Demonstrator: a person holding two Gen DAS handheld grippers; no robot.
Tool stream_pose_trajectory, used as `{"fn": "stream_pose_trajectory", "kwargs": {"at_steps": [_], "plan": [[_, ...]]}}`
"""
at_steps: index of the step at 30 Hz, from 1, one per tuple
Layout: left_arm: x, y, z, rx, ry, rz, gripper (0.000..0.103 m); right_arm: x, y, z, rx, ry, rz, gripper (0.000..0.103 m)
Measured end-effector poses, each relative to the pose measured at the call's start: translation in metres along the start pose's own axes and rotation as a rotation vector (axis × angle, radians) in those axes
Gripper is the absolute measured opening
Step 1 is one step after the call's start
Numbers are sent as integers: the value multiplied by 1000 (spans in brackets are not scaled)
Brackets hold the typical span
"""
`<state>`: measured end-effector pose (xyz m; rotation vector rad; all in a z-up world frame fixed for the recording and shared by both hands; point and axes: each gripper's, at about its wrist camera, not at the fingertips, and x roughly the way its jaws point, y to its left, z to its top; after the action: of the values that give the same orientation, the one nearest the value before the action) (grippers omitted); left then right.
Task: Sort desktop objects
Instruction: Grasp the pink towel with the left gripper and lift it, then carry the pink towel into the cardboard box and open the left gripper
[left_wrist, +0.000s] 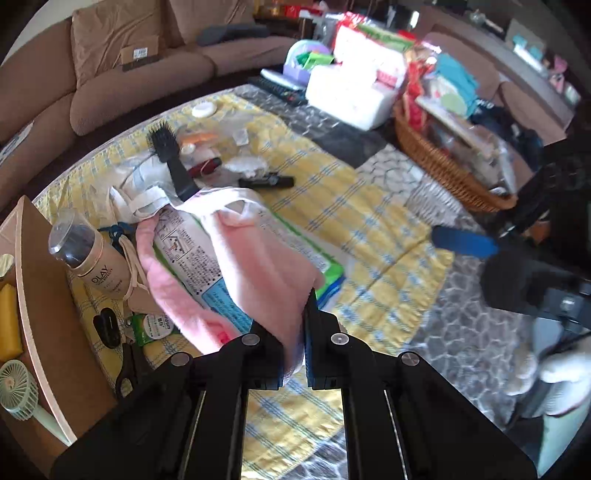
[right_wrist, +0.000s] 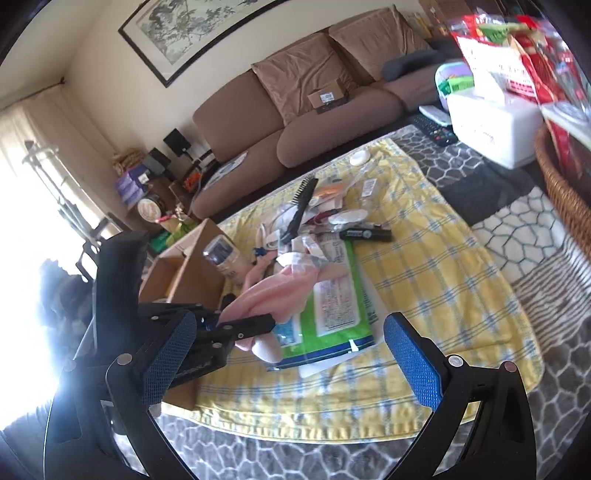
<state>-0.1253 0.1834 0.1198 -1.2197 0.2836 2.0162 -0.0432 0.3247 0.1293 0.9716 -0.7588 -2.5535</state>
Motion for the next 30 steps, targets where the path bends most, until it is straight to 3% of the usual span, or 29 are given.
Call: {"fn": "stream_pose_trajectory", "kwargs": {"at_steps": [8,14,17,20,25,30], "plan": [[-91,-27,-8,63,-114,-160,7,37,-4,-18,392,68,537,103],[-120,-42,-26,147,-96,-143,8,62,10,-27,535,57,763,99],[-129,-40,-38,165,-77,-119,8,63,24,-22,522,40,835,93],[-145,-30,-48,156,-83,-103,8,56,46,-12,467,42,878,93],[-185,-6,-54,147,-128,-64,8,35,116,1,279,94,953,96],[-235,24,-63,129,-184,-22,9,33,199,11,133,165,921,99]]}}
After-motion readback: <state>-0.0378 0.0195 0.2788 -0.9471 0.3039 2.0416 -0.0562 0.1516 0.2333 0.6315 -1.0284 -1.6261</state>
